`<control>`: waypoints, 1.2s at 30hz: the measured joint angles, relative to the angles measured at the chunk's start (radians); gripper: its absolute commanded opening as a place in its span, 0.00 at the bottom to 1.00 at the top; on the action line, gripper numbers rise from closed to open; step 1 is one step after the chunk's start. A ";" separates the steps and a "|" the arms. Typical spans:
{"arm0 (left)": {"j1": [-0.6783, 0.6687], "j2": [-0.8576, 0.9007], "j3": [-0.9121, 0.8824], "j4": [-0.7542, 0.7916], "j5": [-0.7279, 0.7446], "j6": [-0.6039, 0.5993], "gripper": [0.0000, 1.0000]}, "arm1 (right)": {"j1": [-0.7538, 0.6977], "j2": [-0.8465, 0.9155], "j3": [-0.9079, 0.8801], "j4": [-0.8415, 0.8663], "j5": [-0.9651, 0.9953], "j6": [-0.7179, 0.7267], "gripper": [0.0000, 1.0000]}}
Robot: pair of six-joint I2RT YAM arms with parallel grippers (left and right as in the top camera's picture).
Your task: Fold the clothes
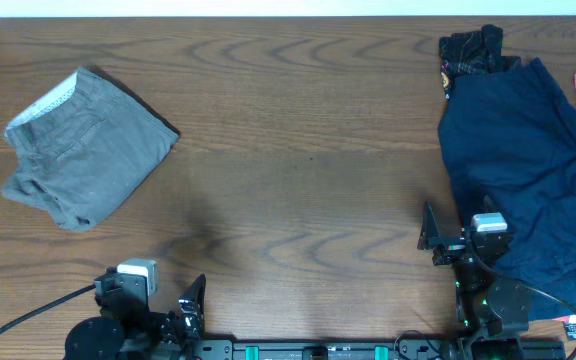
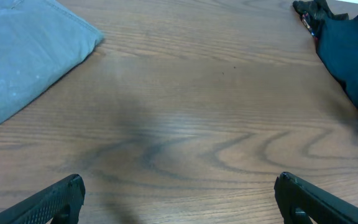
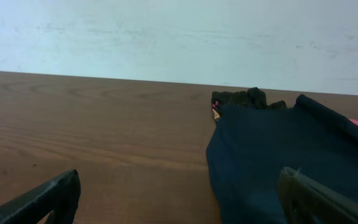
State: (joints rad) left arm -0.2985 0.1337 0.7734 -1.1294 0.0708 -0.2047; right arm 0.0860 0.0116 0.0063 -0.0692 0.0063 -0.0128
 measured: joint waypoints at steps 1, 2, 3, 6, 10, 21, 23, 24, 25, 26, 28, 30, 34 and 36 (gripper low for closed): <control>0.000 0.000 0.000 0.000 0.000 0.000 0.98 | 0.000 0.000 0.000 0.000 0.000 0.000 0.99; 0.000 0.000 0.000 0.000 0.000 0.000 0.98 | 0.000 0.000 0.000 0.000 0.000 0.000 0.99; 0.000 0.000 0.000 0.000 0.000 0.000 0.98 | 0.000 0.000 0.000 0.000 0.000 0.000 0.99; 0.000 0.000 0.000 0.000 0.000 0.000 0.98 | 0.000 0.000 0.000 0.000 -0.003 0.000 0.99; 0.000 0.000 0.000 0.000 0.000 0.000 0.98 | 0.000 0.000 0.000 0.000 -0.004 0.000 0.99; 0.005 0.000 -0.046 0.024 -0.001 0.000 0.98 | 0.000 0.000 0.000 0.000 -0.007 0.000 0.99; 0.028 -0.004 -0.084 0.054 -0.002 0.001 0.98 | 0.000 0.000 0.000 0.000 -0.007 0.000 0.99; 0.046 -0.010 -0.109 0.077 -0.003 0.001 0.98 | 0.000 0.000 0.000 0.000 -0.007 0.000 0.99; 0.068 -0.021 -0.137 0.109 -0.004 0.003 0.98 | 0.000 0.000 0.000 0.000 -0.008 0.000 0.99; 0.098 -0.039 -0.175 0.150 -0.004 0.005 0.98 | 0.000 0.000 0.000 0.000 -0.008 0.000 0.99; 0.154 -0.084 -0.249 0.217 -0.003 0.009 0.98 | 0.000 0.000 0.000 0.000 -0.008 0.000 0.99; 0.204 -0.115 -0.324 0.288 -0.003 0.013 0.98 | 0.000 0.000 0.000 0.000 -0.009 0.000 0.99; 0.268 -0.120 -0.460 0.507 -0.003 0.022 0.98 | 0.000 0.000 0.000 0.000 -0.010 0.000 0.99; 0.286 -0.122 -0.522 0.652 -0.002 0.023 0.98 | 0.000 0.000 0.000 0.000 -0.010 0.000 0.99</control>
State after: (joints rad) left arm -0.0120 0.0120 0.2512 -0.4774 0.0685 -0.1814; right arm 0.0860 0.0120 0.0063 -0.0696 -0.0040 -0.0128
